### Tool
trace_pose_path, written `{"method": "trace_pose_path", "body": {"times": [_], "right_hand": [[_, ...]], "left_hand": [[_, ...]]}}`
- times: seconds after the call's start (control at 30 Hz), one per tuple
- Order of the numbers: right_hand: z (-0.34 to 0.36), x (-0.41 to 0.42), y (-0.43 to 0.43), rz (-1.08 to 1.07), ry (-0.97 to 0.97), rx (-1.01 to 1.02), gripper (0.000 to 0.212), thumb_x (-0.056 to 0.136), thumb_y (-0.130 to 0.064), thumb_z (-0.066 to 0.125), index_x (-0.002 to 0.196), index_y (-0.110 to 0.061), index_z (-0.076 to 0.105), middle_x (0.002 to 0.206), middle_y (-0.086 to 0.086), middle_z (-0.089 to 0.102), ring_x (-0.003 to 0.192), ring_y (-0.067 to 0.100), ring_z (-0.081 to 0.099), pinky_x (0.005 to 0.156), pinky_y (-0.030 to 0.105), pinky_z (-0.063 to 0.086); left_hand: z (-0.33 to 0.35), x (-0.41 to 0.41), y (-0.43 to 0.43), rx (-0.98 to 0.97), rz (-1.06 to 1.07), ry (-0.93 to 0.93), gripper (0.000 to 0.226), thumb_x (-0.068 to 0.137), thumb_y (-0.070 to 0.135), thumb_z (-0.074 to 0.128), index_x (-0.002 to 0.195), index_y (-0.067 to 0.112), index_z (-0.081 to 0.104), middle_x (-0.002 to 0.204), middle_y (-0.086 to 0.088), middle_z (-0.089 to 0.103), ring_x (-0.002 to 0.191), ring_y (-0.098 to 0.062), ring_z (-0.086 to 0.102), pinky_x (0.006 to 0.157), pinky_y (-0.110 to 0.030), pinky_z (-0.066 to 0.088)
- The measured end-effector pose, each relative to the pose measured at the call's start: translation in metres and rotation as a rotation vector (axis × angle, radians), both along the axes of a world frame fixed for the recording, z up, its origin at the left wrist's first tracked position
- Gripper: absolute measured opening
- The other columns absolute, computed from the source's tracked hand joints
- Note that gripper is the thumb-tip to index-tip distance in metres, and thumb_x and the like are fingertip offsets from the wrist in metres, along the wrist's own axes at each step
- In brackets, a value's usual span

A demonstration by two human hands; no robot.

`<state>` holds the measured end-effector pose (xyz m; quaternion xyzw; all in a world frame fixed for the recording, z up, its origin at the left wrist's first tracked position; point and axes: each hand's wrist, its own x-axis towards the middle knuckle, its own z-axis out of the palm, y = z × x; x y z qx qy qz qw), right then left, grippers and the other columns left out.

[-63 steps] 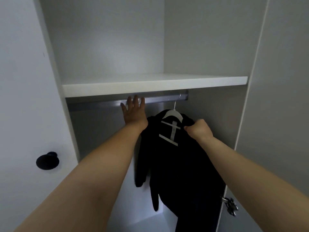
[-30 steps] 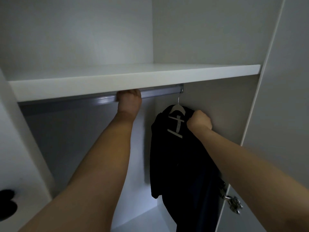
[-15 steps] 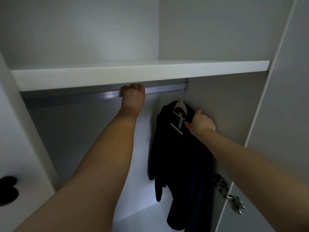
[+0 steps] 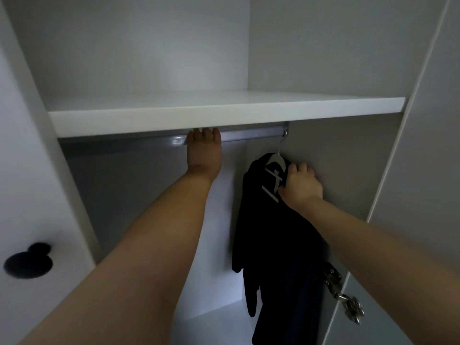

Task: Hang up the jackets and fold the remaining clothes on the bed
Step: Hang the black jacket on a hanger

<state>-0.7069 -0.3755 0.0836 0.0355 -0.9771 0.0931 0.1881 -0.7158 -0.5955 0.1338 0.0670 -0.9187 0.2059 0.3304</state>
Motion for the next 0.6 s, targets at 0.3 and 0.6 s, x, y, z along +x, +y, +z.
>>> {"method": "trace_pose_path", "body": {"times": [0.3, 0.6], "right_hand": [[-0.006, 0.013, -0.013, 0.108, 0.188, 0.031, 0.052, 0.085, -0.030, 0.060, 0.127, -0.003, 0.047, 0.126, 0.020, 0.047, 0.116, 0.036, 0.043, 0.094, 0.043, 0.037], [-0.036, 0.038, -0.019, 0.183, 0.262, 0.034, 0.061, 0.071, -0.020, 0.072, 0.124, 0.004, 0.053, 0.132, 0.029, 0.048, 0.128, 0.044, 0.042, 0.107, 0.057, 0.030]], "left_hand": [[-0.039, 0.028, 0.022, 0.225, -0.149, -0.187, 0.064, 0.099, 0.028, 0.039, 0.153, 0.021, 0.005, 0.160, -0.012, -0.004, 0.147, -0.030, -0.007, 0.115, -0.053, -0.001], [-0.068, 0.070, 0.037, 0.273, -0.261, -0.177, 0.071, 0.095, 0.042, 0.042, 0.153, 0.021, 0.008, 0.160, -0.011, 0.001, 0.147, -0.029, -0.002, 0.115, -0.053, 0.004]]}}
